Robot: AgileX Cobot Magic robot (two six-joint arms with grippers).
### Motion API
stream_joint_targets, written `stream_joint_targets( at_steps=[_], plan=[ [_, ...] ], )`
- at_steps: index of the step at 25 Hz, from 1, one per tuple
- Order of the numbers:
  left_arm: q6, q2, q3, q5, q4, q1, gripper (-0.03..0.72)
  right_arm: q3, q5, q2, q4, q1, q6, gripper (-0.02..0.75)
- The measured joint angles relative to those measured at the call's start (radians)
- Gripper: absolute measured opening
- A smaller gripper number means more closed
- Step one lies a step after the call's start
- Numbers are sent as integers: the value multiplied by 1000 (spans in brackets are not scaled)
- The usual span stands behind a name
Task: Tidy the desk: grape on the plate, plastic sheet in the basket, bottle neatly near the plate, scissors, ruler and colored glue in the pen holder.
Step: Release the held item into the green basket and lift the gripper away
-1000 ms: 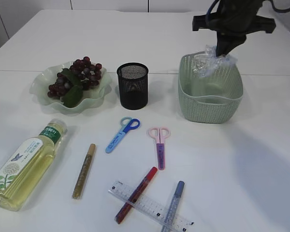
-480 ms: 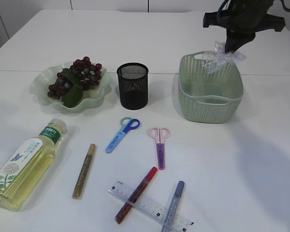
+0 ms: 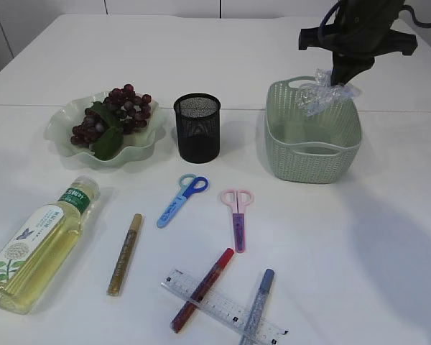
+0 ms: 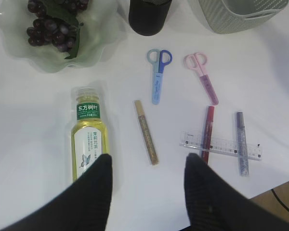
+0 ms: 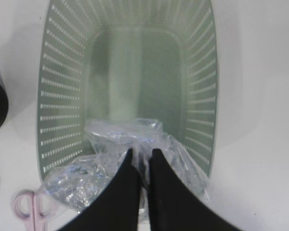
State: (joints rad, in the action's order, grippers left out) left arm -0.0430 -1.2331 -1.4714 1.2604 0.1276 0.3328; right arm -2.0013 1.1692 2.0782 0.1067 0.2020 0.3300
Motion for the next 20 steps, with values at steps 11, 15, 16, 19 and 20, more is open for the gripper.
stream_joint_targets(
  at_steps=[11,15,16,19,20],
  plan=[
    [0,0,0,0,1,0,360,0,-30,4,0,0,0,285],
    [0,0,0,0,1,0,360,0,-30,4,0,0,0,412],
    [0,0,0,0,1,0,360,0,-30,4,0,0,0,421],
    [0,0,0,0,1,0,360,0,-30,4,0,0,0,430],
    [0,0,0,0,1,0,360,0,-30,4,0,0,0,430]
  ],
)
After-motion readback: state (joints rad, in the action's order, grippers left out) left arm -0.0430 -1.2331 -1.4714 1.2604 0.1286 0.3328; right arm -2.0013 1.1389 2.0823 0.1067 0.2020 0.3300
